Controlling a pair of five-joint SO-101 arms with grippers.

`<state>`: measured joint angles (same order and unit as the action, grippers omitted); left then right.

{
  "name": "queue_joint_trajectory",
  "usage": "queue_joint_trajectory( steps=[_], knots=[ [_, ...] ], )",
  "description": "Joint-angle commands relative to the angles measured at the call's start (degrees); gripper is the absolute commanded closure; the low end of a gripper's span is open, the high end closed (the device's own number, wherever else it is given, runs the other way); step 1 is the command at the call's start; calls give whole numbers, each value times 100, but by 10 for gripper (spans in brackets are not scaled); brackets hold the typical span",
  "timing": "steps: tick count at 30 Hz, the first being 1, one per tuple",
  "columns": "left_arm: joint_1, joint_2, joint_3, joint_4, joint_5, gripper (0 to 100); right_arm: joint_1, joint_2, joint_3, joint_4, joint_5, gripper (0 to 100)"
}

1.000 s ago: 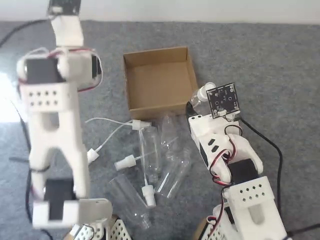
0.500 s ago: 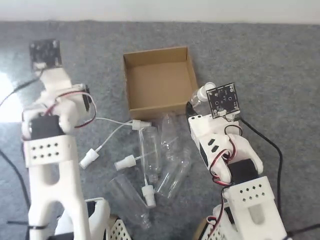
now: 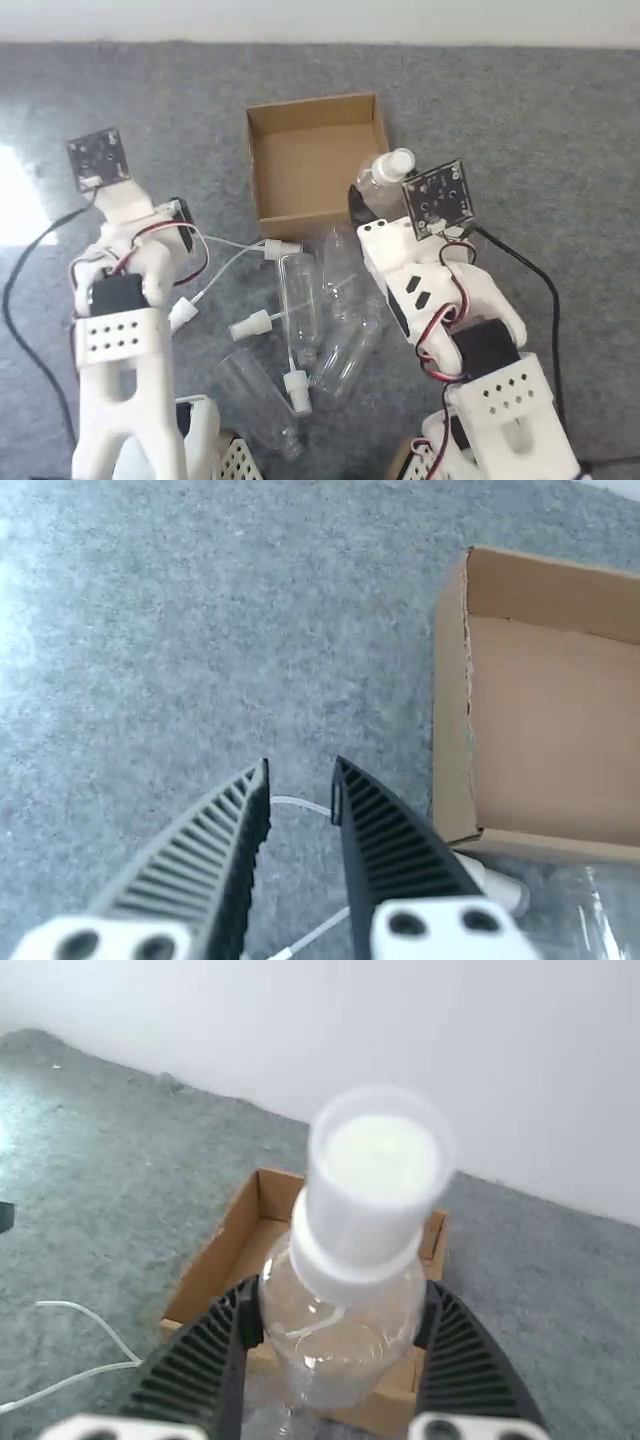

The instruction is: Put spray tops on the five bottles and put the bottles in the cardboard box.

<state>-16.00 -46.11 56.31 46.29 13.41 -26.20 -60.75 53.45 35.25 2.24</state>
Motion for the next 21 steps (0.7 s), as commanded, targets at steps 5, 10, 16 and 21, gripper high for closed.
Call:
queue_joint_trajectory(
  steps=[5,10,16,21],
  knots=[
    [-396,-870,505,-563,70,910,-198,831,-1169,-13,79,884],
    [-466,-1257,813,-738,343,909,-198,1780,-1749,-13,70,883],
    [-466,-1670,1042,-765,369,907,-207,2589,-2180,-382,70,879],
    [-466,-1925,1165,-765,369,907,-207,3116,-2180,-1174,70,879]
  ],
)
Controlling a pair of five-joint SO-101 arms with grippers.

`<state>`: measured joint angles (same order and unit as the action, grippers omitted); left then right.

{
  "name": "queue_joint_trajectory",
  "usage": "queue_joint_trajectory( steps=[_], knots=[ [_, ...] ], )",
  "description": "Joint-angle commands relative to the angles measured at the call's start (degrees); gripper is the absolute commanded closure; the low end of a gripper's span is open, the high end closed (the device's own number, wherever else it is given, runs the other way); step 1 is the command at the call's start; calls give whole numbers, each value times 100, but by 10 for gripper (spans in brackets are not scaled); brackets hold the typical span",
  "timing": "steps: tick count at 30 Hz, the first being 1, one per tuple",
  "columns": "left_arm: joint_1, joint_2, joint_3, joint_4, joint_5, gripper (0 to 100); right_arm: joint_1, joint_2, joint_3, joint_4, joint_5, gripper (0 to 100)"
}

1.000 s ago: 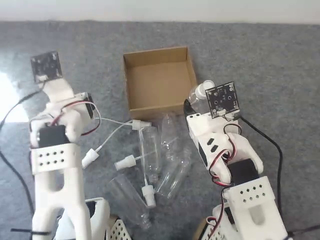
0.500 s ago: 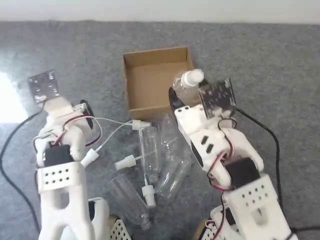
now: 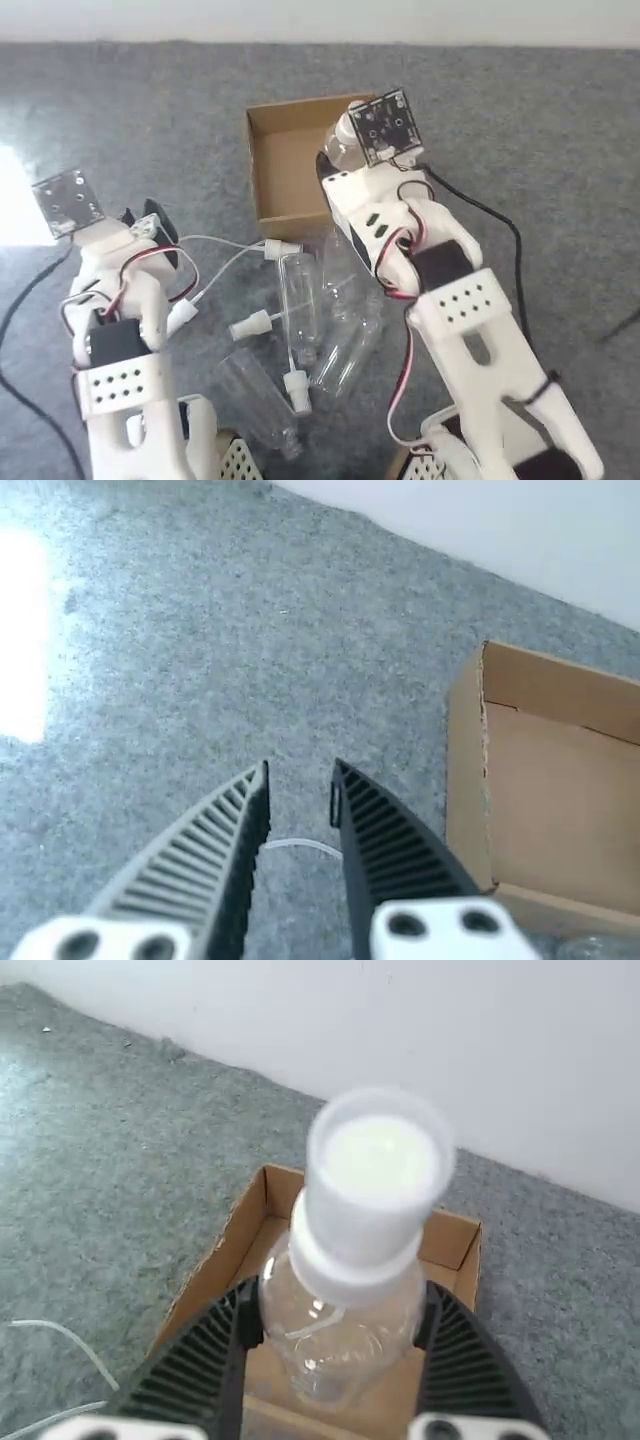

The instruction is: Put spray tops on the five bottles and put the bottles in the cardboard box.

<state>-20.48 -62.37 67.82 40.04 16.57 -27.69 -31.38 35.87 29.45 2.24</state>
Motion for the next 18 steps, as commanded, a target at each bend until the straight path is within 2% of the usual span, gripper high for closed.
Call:
queue_joint_trajectory(
  steps=[1,7,18],
  knots=[
    [-18,-334,31,-132,53,907,-57,295,-431,-743,70,879],
    [-18,-422,75,-132,53,906,-338,1182,-774,-1420,70,883],
    [-26,-422,75,-114,53,906,-426,2976,-2224,-1429,70,883]
  ],
)
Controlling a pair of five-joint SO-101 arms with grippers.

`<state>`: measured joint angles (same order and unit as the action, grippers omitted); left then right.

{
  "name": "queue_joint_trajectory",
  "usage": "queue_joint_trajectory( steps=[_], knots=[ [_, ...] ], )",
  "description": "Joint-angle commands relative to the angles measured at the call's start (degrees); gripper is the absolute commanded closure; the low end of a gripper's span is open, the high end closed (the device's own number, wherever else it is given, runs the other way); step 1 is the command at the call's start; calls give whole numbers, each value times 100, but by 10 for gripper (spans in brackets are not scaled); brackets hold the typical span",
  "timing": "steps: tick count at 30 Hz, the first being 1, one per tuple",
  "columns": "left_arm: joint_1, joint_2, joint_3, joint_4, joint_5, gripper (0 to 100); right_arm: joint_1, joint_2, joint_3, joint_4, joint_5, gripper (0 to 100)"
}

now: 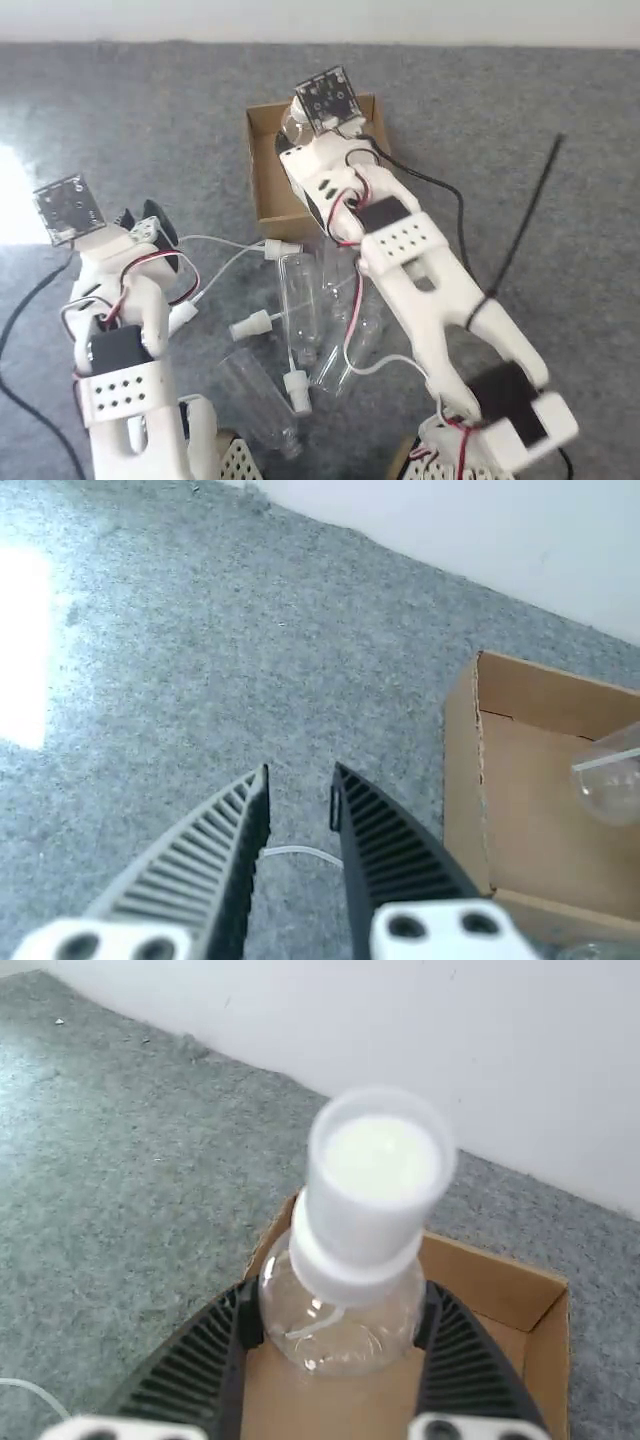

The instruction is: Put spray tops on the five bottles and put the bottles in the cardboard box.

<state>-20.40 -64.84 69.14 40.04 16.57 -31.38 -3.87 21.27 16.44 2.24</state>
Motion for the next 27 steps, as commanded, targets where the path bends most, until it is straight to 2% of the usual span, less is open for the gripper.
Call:
queue_joint_trajectory(
  steps=[1,27],
  knots=[
    [-35,-176,-57,-114,53,906,-57,356,-879,-127,70,882],
    [-35,-185,-4,-123,53,906,-57,3099,-3376,-127,62,880]
  ],
)
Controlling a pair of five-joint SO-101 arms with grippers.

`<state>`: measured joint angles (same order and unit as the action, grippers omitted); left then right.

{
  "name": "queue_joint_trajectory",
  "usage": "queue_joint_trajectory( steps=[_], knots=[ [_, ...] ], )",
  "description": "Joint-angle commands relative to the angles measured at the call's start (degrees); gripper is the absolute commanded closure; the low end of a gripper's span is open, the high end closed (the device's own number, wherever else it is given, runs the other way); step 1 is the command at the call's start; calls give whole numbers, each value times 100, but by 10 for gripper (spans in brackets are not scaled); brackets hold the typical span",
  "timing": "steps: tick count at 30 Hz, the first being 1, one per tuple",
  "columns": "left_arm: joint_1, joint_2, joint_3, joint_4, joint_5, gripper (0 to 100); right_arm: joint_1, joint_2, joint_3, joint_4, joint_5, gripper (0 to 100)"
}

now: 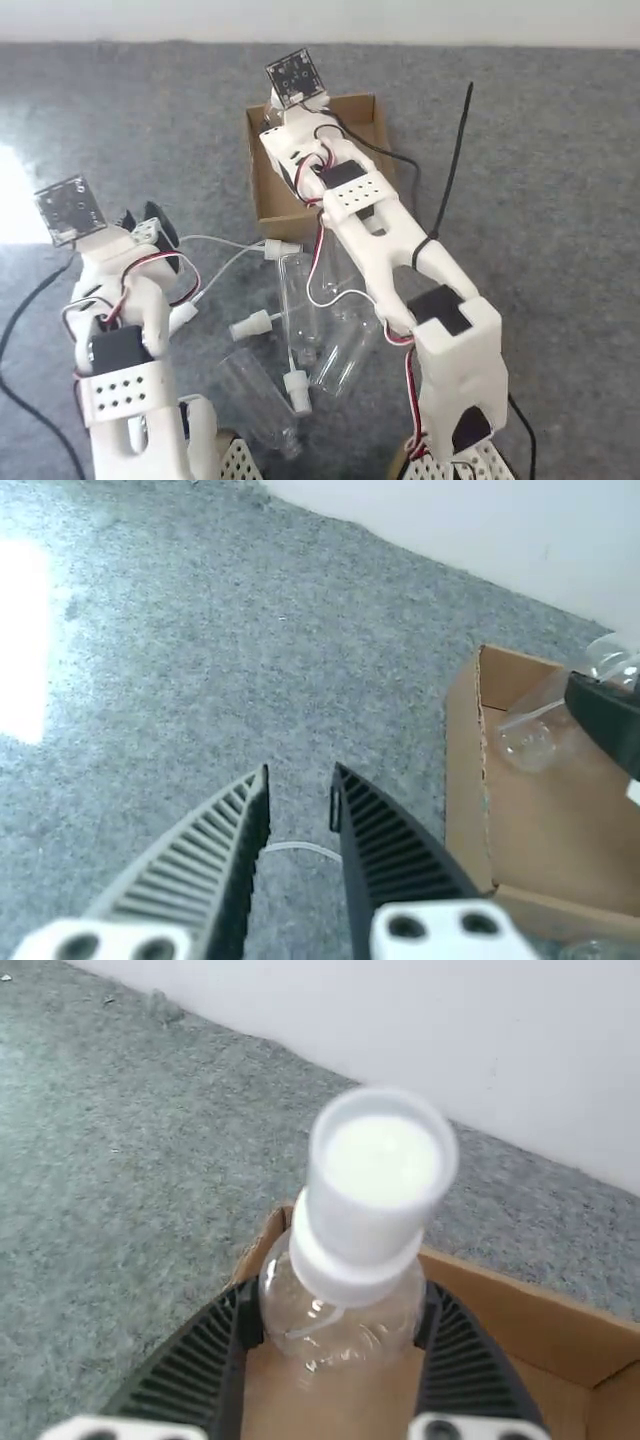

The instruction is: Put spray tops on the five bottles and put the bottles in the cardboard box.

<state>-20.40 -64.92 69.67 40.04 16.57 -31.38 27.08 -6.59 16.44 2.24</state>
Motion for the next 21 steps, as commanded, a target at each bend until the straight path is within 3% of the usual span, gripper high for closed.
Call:
queue_joint_trajectory(
  steps=[1,21],
  knots=[
    [-35,-176,-57,-123,53,906,-57,92,-651,-127,62,880],
    [-35,-176,-66,-114,53,906,-207,840,-1266,-136,70,878]
  ],
)
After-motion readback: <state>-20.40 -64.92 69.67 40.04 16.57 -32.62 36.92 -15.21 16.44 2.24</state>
